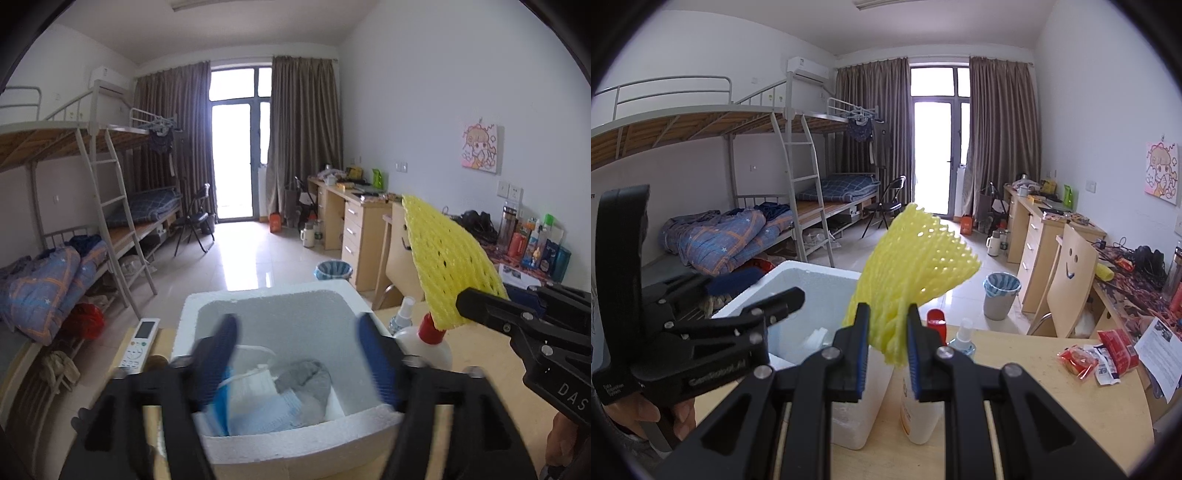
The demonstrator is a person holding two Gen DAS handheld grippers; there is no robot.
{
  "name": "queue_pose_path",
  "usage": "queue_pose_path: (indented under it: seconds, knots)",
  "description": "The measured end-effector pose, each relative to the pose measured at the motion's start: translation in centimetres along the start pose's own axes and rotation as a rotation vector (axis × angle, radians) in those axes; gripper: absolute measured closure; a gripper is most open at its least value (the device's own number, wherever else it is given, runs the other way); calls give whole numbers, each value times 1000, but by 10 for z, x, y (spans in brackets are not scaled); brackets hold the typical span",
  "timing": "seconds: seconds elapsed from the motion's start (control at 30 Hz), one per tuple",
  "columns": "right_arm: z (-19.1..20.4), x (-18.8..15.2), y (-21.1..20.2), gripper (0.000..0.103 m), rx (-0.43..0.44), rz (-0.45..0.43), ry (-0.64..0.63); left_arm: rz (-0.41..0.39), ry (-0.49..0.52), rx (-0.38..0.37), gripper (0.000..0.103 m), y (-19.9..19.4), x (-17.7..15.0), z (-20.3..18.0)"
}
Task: Organize soft objects
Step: 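Carry the foam strip and the mesh sleeve over the white foam box with both tools, then open the left tool to drop the foam strip into the foam box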
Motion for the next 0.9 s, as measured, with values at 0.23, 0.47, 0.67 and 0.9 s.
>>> queue_pose_path:
  seconds: [0.23,0.47,0.67,0.9]
  knots:
    - [0,-2,-2,81,3,-4,3,-38,-23,22,1,-9,2,6]
    - [4,0,1,81,18,-4,-1,-59,-32,59,1,-19,5,19]
    - [12,1,11,81,47,3,-8,-80,-37,99,1,-29,7,31]
    - [30,7,25,81,94,9,-23,-102,-46,130,1,-42,10,50]
Point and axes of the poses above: each gripper's, at about its wrist camera, not at the fingertips, and y roughly the way its jaws point, z to its left, x to its top, the point moved 9 cm from there along y, roughly the way its jaws point, and after that the axes turned 12 degrees about -y, right-handed, at the moved point
